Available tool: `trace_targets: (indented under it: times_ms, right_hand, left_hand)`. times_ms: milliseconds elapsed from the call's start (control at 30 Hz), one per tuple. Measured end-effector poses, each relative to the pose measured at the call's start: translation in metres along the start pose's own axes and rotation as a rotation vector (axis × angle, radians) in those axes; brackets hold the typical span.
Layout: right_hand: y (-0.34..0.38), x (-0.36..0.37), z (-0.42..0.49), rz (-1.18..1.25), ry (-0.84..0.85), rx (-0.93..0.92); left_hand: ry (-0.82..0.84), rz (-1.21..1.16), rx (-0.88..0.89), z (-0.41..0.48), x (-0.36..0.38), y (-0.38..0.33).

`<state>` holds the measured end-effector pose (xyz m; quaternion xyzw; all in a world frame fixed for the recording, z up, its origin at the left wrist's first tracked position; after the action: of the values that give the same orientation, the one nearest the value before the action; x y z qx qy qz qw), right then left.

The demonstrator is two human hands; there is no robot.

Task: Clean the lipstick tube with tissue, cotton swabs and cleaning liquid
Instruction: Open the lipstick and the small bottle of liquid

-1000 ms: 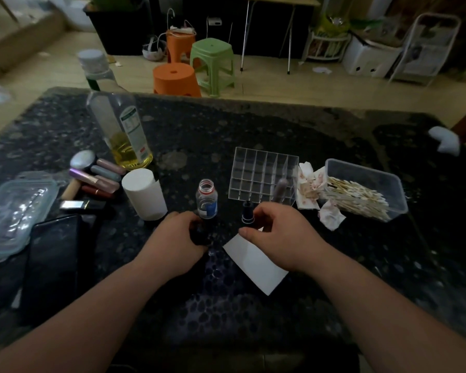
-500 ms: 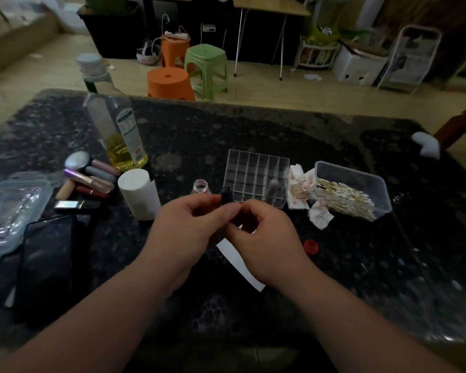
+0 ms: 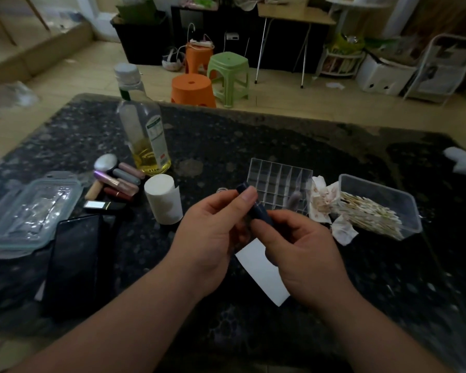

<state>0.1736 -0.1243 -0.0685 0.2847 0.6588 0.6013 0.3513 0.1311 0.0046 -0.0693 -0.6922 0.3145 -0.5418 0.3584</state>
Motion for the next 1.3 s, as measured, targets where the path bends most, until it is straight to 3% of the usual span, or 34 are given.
trace_targets:
  times_ms: [167, 333, 433, 633, 967, 1133, 1300]
  right_hand:
    - [0.002, 0.002, 0.000, 0.048, 0.093, 0.017]
    - [-0.009, 0.010, 0.001, 0.599, 0.203, 0.249]
    - [-0.010, 0.012, 0.000, 0.760, 0.286, 0.370]
    - [-0.010, 0.015, 0.002, 0.923, 0.233, 0.264]
    - [-0.020, 0.024, 0.001, 0.866, 0.218, 0.408]
    - [-0.016, 0.027, 0.001, 1.015, 0.259, 0.361]
    - [-0.017, 0.031, -0.001, 0.992, 0.274, 0.387]
  left_hand:
    - [0.032, -0.035, 0.003, -0.001, -0.001, 0.001]
    - [0.063, 0.023, 0.018, -0.001, 0.002, -0.002]
    - [0.072, 0.091, 0.036, -0.001, 0.003, -0.002]
    - [-0.024, 0.149, 0.067, 0.001, 0.002, 0.006]
    - [0.041, 0.258, 0.063, -0.002, 0.003, 0.005]
    - [-0.046, 0.226, 0.061, -0.001, 0.000, 0.006]
    - [-0.044, 0.244, 0.073, -0.002, -0.001, 0.006]
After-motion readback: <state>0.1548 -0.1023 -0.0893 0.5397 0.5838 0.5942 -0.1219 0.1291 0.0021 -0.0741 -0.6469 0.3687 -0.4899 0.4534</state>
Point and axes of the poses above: each hand's wrist, its own z-axis towards the middle knuckle, its own x-axis out of the palm, y = z × x, the point moved 3 cm from there along z, towards the middle knuckle, and after that the axes turned 9 degrees about y, right-handed, at the moved point
